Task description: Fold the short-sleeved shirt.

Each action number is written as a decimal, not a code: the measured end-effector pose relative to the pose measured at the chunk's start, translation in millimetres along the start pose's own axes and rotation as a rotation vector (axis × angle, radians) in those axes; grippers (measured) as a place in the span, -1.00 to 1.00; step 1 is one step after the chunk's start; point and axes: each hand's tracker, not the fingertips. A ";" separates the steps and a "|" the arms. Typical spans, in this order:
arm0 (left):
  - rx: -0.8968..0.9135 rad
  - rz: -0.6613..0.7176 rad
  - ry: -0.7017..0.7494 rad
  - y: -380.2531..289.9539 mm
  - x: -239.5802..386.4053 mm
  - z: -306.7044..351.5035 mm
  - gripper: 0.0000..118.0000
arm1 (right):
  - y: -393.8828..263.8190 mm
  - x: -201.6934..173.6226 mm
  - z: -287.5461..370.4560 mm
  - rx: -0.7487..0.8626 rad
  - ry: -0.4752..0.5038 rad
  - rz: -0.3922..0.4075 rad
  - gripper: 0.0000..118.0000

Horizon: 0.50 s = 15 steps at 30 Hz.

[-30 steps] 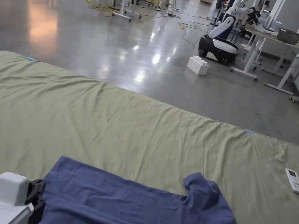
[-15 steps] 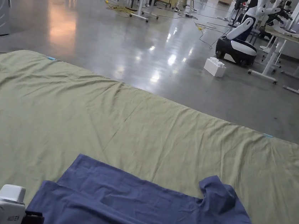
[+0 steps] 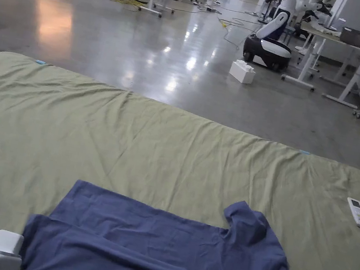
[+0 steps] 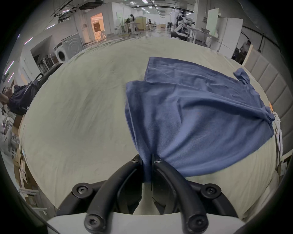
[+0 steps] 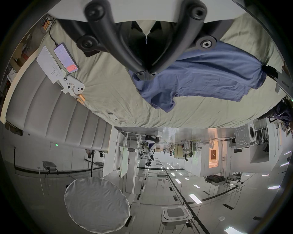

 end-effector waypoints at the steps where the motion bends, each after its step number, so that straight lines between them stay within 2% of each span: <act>1: 0.002 -0.019 0.008 0.3 2.7 4.5 -0.84 | -1.1 6.6 -2.5 -0.017 -0.002 0.001 -0.99; 4: 0.023 -0.068 0.032 2.0 0.3 5.0 -0.84 | -5.0 27.6 -18.0 -0.120 -0.011 0.037 -0.90; 6: 0.023 -0.065 0.030 1.8 -5.0 -2.8 -0.84 | -12.3 43.5 -33.0 -0.253 0.010 -0.017 -0.39; 8: 0.027 -0.056 0.027 2.5 -6.0 -5.7 -0.84 | -16.6 56.6 -47.3 -0.337 0.019 -0.015 0.02; 11: 0.032 -0.046 0.019 -2.1 -1.5 -14.1 -0.84 | -25.7 64.6 -70.3 -0.456 0.050 -0.003 0.15; 13: 0.030 -0.052 0.017 -2.1 0.1 -13.8 -0.84 | -30.4 65.2 -81.2 -0.457 0.046 -0.018 0.20; 15: 0.034 -0.060 0.017 -6.4 3.0 -7.6 -0.84 | -31.8 61.5 -97.0 -0.518 0.064 -0.049 0.46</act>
